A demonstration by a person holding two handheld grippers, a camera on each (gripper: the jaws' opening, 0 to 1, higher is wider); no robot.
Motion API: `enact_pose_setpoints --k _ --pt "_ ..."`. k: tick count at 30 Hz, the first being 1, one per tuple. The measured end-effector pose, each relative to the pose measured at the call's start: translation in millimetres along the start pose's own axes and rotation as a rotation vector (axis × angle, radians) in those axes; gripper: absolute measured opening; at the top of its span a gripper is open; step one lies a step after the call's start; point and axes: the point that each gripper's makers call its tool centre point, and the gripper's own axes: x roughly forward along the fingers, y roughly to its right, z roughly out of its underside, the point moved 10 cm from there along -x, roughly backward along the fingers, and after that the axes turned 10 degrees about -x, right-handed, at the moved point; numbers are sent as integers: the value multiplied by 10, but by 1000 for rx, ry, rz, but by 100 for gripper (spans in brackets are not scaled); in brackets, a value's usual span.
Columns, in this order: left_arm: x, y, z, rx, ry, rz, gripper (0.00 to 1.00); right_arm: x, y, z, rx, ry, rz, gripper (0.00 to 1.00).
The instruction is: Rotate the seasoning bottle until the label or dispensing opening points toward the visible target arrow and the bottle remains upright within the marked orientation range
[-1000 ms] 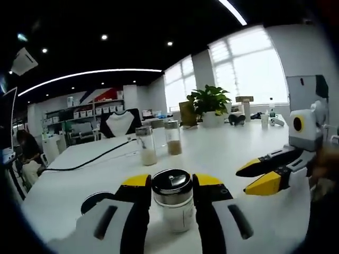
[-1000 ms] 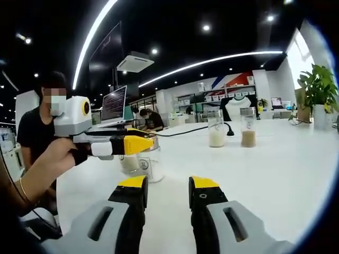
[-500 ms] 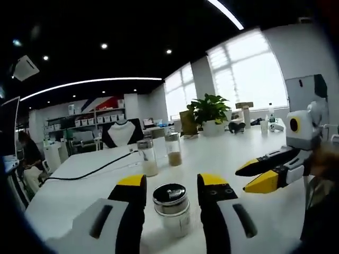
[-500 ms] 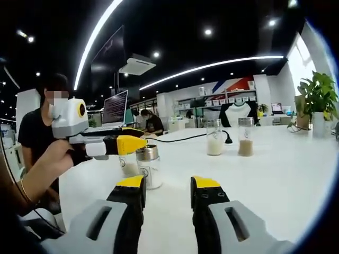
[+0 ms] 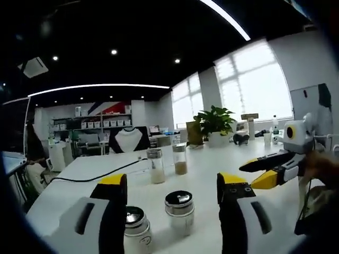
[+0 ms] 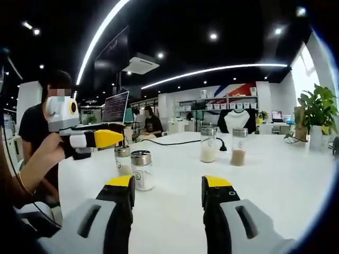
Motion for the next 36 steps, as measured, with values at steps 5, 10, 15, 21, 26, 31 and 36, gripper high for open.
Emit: enact_pose_setpoints --k 5,10,15,21,26,31,36 --pt "-9 -6 24 10 -24 -17 81 10 22 -2 -10 -13 2 56" --pt "-9 18 29 21 -22 0 80 28 38 14 -33 -33 2 58" --pt "-66 16 23 36 -73 17 84 14 88 36 -28 -35 -1 58" --pt "-175 -77 22 2 -65 6 85 25 169 87 -25 -69 -8 58" --pt "-263 -215 17 -22 -52 -28 86 45 260 61 -28 -71 -8 58" --pt "-318 -251 -27 1 -52 -42 86 107 341 3 -43 -60 10 57" --pt "-332 -216 -39 20 -57 -38 86 246 396 -62 -101 -55 -30 57"
